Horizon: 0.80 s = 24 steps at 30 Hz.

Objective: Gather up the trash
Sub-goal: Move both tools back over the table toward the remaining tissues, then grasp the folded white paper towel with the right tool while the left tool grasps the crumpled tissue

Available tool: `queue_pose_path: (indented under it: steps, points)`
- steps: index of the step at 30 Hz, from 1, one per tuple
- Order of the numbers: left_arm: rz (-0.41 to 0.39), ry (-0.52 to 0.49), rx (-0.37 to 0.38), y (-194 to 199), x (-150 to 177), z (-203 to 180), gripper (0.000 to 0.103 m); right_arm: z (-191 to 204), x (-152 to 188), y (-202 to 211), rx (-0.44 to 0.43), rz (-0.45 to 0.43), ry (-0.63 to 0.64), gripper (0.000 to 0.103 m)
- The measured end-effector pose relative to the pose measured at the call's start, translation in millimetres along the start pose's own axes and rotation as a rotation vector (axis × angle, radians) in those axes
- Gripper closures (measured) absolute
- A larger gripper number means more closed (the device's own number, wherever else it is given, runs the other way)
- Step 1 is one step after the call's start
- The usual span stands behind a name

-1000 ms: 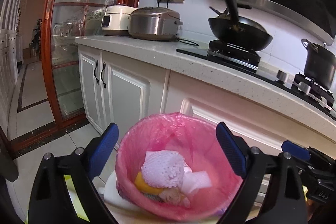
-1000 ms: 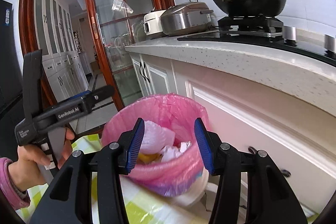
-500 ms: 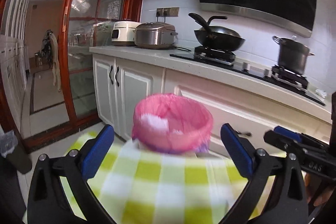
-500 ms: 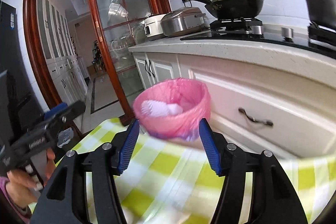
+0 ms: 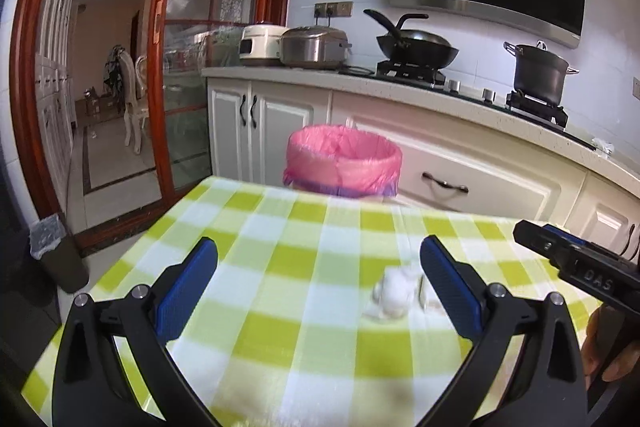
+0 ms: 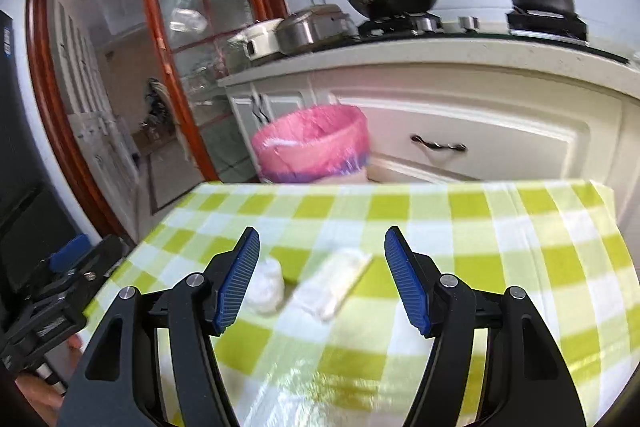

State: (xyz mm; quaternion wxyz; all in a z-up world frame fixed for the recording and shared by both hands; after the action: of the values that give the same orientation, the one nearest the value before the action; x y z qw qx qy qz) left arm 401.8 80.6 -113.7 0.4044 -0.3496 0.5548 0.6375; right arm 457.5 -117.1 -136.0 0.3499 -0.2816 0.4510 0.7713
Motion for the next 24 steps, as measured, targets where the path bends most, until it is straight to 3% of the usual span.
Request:
queue_pose_path:
  steps: [9,15,24]
  points:
    - [0.042,-0.020,-0.002,11.4,31.6,-1.8,0.005,-8.1,21.7,-41.8,0.119,0.047,-0.003,0.041]
    - [0.057,-0.017,-0.011,-6.1,33.4,6.5,0.005,-7.8,29.3,-67.8,0.160,0.065,-0.023,0.041]
    - [0.081,0.010,-0.011,-29.2,36.2,22.4,0.005,-7.7,36.8,-113.9,0.237,0.163,-0.043,0.041]
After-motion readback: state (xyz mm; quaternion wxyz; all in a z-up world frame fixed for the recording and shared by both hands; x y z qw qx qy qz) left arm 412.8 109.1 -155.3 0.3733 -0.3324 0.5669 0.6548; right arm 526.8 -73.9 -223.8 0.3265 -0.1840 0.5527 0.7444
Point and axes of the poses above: each gripper's, at about its wrist camera, not at the fingertips, and y roughly against the way its jaws point, z to its left, x to its underside, the point moved 6 cm from there along -y, roughly the way its jaws point, and after that the axes turned 14 degrees about -y, right-handed, at the moved point
